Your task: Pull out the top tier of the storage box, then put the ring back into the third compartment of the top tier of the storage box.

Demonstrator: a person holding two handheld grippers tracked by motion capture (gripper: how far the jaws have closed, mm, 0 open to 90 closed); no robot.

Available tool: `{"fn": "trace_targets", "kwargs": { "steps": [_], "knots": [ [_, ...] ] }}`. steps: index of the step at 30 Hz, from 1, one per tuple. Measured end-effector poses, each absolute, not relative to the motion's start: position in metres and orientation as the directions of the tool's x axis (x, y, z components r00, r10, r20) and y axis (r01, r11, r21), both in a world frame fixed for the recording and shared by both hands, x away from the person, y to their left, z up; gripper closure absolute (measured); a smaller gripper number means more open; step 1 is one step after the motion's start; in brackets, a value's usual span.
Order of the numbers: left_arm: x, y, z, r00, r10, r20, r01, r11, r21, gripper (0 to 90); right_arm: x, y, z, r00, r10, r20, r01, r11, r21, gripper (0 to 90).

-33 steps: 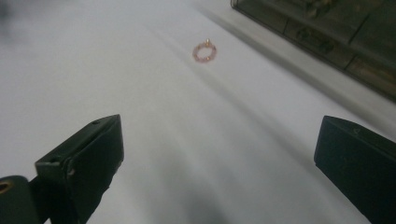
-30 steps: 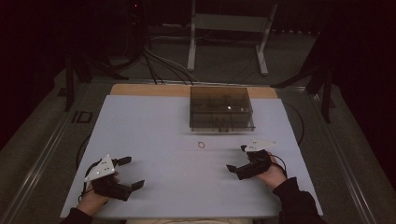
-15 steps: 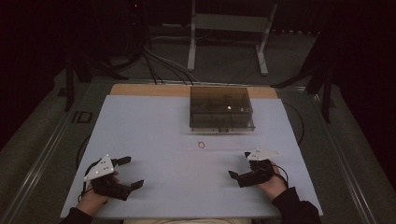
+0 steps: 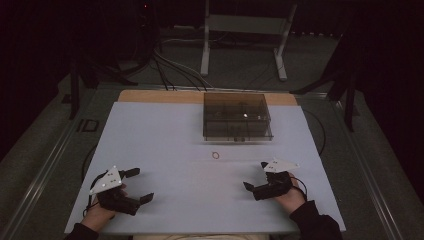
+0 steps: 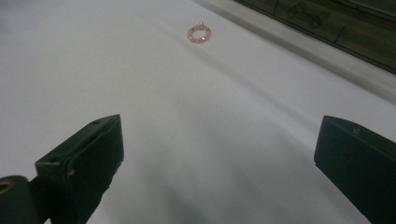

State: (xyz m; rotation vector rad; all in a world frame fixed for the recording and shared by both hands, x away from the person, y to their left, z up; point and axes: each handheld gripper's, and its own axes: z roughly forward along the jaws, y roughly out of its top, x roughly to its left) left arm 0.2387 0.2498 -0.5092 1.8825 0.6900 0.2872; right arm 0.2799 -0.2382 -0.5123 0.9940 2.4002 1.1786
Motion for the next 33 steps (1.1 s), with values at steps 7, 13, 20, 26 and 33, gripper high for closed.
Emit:
{"fn": "trace_targets", "kwargs": {
  "steps": [7, 13, 20, 26, 33],
  "knots": [
    [0.237, 0.251, -0.508, 0.804, 0.584, -0.114, 0.327, -0.273, 0.905, 0.0, 0.279, -0.237, -0.512, -0.728, 0.684, 0.041, 0.451, 0.434, 0.78, 1.9],
    [0.237, 0.251, -0.508, 0.803, 0.585, -0.116, 0.328, -0.271, 0.905, 0.0, 0.279, -0.235, -0.511, -0.737, 0.675, 0.047, 0.446, 0.432, 0.784, 1.9],
    [0.237, 0.251, -0.508, 0.801, 0.587, -0.116, 0.329, -0.27, 0.905, 0.0, 0.279, -0.233, -0.506, -0.74, 0.671, 0.051, 0.436, 0.42, 0.796, 1.9],
    [0.237, 0.251, -0.508, 0.802, 0.585, -0.118, 0.329, -0.269, 0.905, 0.0, 0.279, -0.228, -0.496, -0.746, 0.664, 0.054, 0.415, 0.4, 0.817, 1.9],
    [0.237, 0.251, -0.508, 0.802, 0.585, -0.119, 0.33, -0.267, 0.906, 0.0, 0.283, -0.219, -0.485, -0.768, 0.639, 0.042, 0.372, 0.392, 0.841, 1.9]
  ]
}}
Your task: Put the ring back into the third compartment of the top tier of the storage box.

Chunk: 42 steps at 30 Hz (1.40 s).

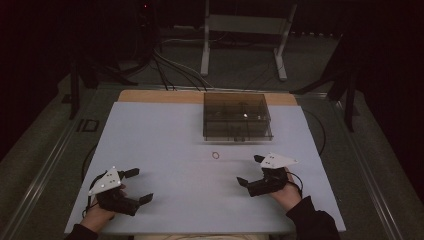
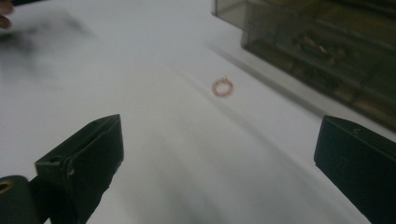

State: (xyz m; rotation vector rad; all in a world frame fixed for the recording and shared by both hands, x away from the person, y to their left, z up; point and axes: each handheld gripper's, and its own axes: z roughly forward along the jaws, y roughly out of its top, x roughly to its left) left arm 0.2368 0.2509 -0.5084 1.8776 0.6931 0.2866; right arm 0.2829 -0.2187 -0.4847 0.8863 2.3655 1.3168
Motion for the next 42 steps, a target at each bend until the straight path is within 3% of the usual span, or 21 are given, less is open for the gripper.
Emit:
{"fn": "trace_targets", "kwargs": {
  "steps": [15, 18, 19, 24, 26, 28, 30, 33, 35, 42],
  "knots": [
    [0.236, 0.251, -0.508, 0.803, 0.583, -0.119, 0.328, -0.267, 0.906, 0.0, 0.299, -0.169, -0.475, -0.848, 0.528, 0.037, 0.3, 0.422, 0.856, 7.5],
    [0.236, 0.251, -0.508, 0.803, 0.584, -0.121, 0.327, -0.262, 0.908, 0.0, 0.304, -0.159, -0.478, -0.853, 0.519, 0.044, 0.303, 0.425, 0.853, 16.3],
    [0.236, 0.251, -0.508, 0.803, 0.583, -0.12, 0.327, -0.264, 0.907, 0.0, 0.306, -0.156, -0.48, -0.856, 0.514, 0.056, 0.309, 0.422, 0.852, 15.4],
    [0.235, 0.251, -0.508, 0.803, 0.584, -0.12, 0.328, -0.264, 0.907, 0.0, 0.32, -0.148, -0.489, -0.865, 0.493, 0.091, 0.332, 0.427, 0.841, 31.6],
    [0.235, 0.252, -0.508, 0.803, 0.584, -0.119, 0.328, -0.265, 0.907, 0.0, 0.324, -0.144, -0.493, -0.872, 0.487, 0.049, 0.303, 0.459, 0.835, 36.0],
    [0.235, 0.252, -0.508, 0.803, 0.584, -0.118, 0.327, -0.266, 0.907, 0.0, 0.326, -0.141, -0.498, -0.883, 0.469, 0.006, 0.269, 0.497, 0.825, 47.8],
    [0.235, 0.252, -0.508, 0.803, 0.584, -0.118, 0.327, -0.267, 0.907, 0.0, 0.329, -0.138, -0.501, -0.884, 0.468, -0.023, 0.254, 0.519, 0.816, 54.0],
    [0.235, 0.252, -0.508, 0.803, 0.584, -0.118, 0.327, -0.266, 0.907, 0.0, 0.334, -0.136, -0.504, -0.884, 0.468, -0.028, 0.253, 0.527, 0.811, 55.9],
    [0.235, 0.252, -0.508, 0.803, 0.584, -0.118, 0.327, -0.266, 0.907, 0.0, 0.343, -0.134, -0.508, -0.868, 0.495, -0.043, 0.268, 0.54, 0.798, 63.8],
    [0.235, 0.252, -0.508, 0.804, 0.583, -0.117, 0.326, -0.268, 0.906, 0.0, 0.356, -0.129, -0.52, -0.843, 0.536, -0.048, 0.316, 0.564, 0.763, 69.4]
  ]
}}
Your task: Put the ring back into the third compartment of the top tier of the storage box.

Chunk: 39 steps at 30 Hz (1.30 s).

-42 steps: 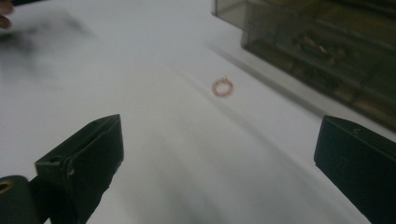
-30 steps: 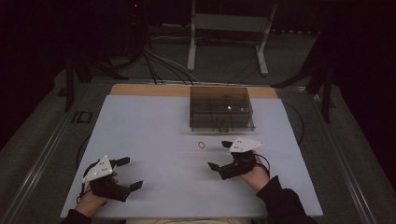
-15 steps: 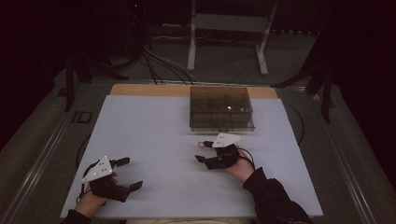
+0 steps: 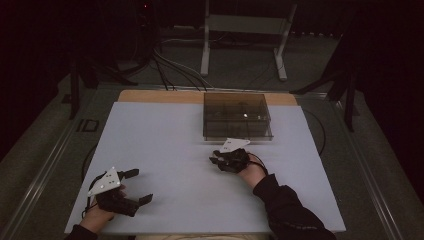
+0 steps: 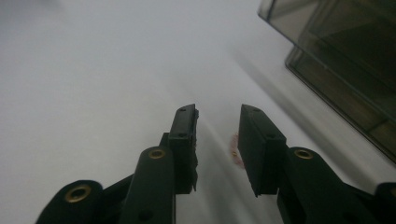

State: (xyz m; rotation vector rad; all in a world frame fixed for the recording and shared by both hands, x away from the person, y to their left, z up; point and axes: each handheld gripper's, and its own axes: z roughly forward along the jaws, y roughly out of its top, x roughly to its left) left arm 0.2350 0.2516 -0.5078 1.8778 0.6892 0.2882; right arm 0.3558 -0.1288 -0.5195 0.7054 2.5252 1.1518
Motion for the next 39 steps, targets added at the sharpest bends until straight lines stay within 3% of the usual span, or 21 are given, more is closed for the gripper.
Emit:
{"fn": "trace_targets", "kwargs": {
  "steps": [14, 20, 26, 39],
  "knots": [
    [0.235, 0.252, -0.508, 0.805, 0.581, -0.117, 0.326, -0.268, 0.907, 0.0, 0.368, -0.123, -0.533, -0.835, 0.548, -0.047, 0.345, 0.589, 0.73, 73.2],
    [0.235, 0.252, -0.508, 0.805, 0.581, -0.116, 0.325, -0.269, 0.907, 0.0, 0.371, -0.125, -0.537, -0.835, 0.55, -0.001, 0.38, 0.578, 0.723, 76.6],
    [0.235, 0.252, -0.508, 0.806, 0.581, -0.117, 0.325, -0.27, 0.906, 0.0, 0.369, -0.123, -0.536, -0.846, 0.533, -0.016, 0.36, 0.593, 0.72, 85.7],
    [0.235, 0.252, -0.508, 0.806, 0.579, -0.118, 0.326, -0.269, 0.906, 0.0, 0.364, -0.123, -0.525, -0.843, 0.537, -0.038, 0.343, 0.589, 0.732, 87.4]
  ]
}}
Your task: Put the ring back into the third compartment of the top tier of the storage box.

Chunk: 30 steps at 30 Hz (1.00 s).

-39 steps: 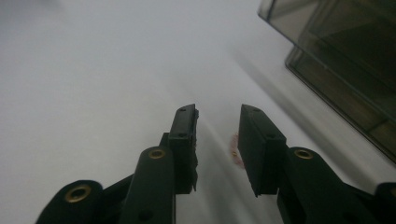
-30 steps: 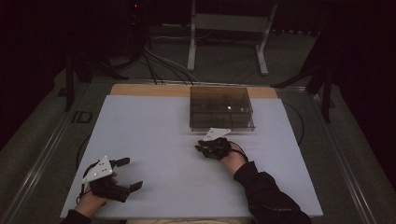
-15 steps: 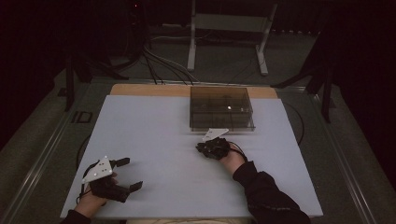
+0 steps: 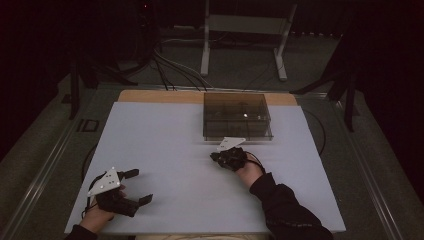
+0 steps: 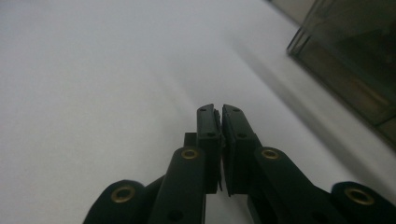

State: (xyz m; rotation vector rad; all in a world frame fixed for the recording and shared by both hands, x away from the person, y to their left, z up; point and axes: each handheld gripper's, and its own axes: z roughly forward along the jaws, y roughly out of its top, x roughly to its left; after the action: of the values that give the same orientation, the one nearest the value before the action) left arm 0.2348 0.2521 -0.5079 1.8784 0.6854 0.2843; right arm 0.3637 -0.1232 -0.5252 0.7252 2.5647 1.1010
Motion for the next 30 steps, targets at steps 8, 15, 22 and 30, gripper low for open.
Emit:
{"fn": "trace_targets", "kwargs": {
  "steps": [8, 15, 22, 30],
  "knots": [
    [0.235, 0.252, -0.508, 0.806, 0.579, -0.119, 0.327, -0.269, 0.906, 0.0, 0.357, -0.13, -0.511, -0.839, 0.543, -0.028, 0.336, 0.559, 0.758, 87.4],
    [0.235, 0.252, -0.508, 0.806, 0.579, -0.12, 0.327, -0.268, 0.906, 0.0, 0.348, -0.135, -0.494, -0.842, 0.539, -0.027, 0.315, 0.531, 0.787, 87.4],
    [0.235, 0.252, -0.508, 0.806, 0.579, -0.12, 0.327, -0.269, 0.906, 0.0, 0.341, -0.139, -0.481, -0.845, 0.535, -0.016, 0.306, 0.506, 0.806, 87.4],
    [0.235, 0.252, -0.508, 0.807, 0.578, -0.121, 0.327, -0.268, 0.906, 0.0, 0.331, -0.145, -0.466, -0.848, 0.53, -0.023, 0.282, 0.488, 0.826, 87.4]
  ]
}}
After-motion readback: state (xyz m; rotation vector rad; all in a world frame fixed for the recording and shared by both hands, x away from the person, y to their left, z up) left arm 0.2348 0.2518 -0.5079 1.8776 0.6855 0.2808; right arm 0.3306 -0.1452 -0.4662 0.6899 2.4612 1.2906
